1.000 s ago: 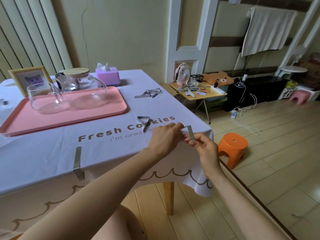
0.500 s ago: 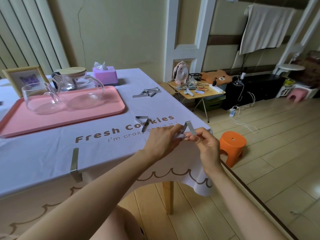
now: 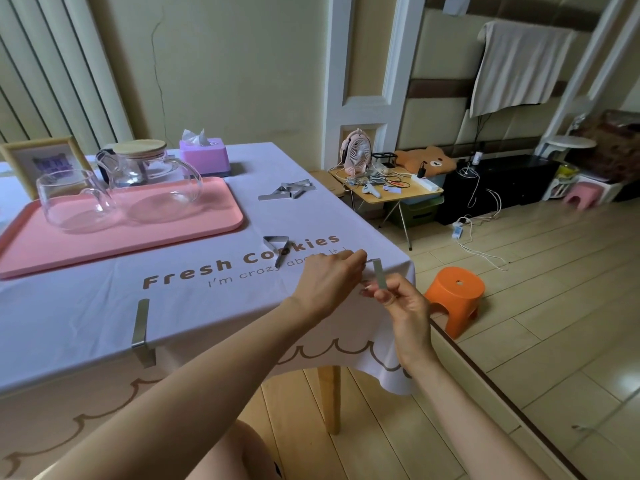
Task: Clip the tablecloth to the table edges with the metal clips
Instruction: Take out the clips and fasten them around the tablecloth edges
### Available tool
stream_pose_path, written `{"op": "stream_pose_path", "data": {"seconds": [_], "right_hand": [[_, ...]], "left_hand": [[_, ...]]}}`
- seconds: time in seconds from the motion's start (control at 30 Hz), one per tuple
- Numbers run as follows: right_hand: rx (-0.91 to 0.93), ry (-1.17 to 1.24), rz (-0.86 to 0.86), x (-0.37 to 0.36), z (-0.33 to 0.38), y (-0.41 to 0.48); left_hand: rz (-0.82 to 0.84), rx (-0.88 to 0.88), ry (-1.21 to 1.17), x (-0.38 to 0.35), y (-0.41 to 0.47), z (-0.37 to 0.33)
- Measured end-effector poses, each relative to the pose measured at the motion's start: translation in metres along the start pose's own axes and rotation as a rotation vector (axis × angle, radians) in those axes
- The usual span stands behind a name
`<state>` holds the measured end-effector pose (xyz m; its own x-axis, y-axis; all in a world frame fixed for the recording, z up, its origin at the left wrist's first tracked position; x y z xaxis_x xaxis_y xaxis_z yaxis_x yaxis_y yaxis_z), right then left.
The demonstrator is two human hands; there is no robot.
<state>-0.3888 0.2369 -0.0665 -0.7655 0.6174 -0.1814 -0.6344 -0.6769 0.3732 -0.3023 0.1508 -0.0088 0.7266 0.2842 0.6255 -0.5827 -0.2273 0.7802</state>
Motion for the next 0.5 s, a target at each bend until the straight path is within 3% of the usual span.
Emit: {"op": "stream_pose_path", "data": {"seconds": [0.23,0.5], "right_hand": [[-0.032,-0.006,-0.028,0.001,-0.006,0.003],[-0.075,-0.043,-0.029,0.01,-0.029,-0.008]], "left_hand": [[0.08,0.0,0.094,-0.005,0.002,0.0],[0.103,-0.113,0.101,-0.009,-0.006,-0.004]]}}
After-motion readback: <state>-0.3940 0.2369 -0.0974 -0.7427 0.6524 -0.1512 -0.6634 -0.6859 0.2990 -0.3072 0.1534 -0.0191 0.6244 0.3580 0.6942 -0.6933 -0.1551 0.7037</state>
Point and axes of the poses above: each hand's wrist, its own y-axis towards the middle knuckle, its own x-axis out of the back of the hand, z = x × y, the point moved 6 cm from there along y, towards the middle knuckle, and after that the axes turned 6 degrees about -z, right-handed, at the moved point
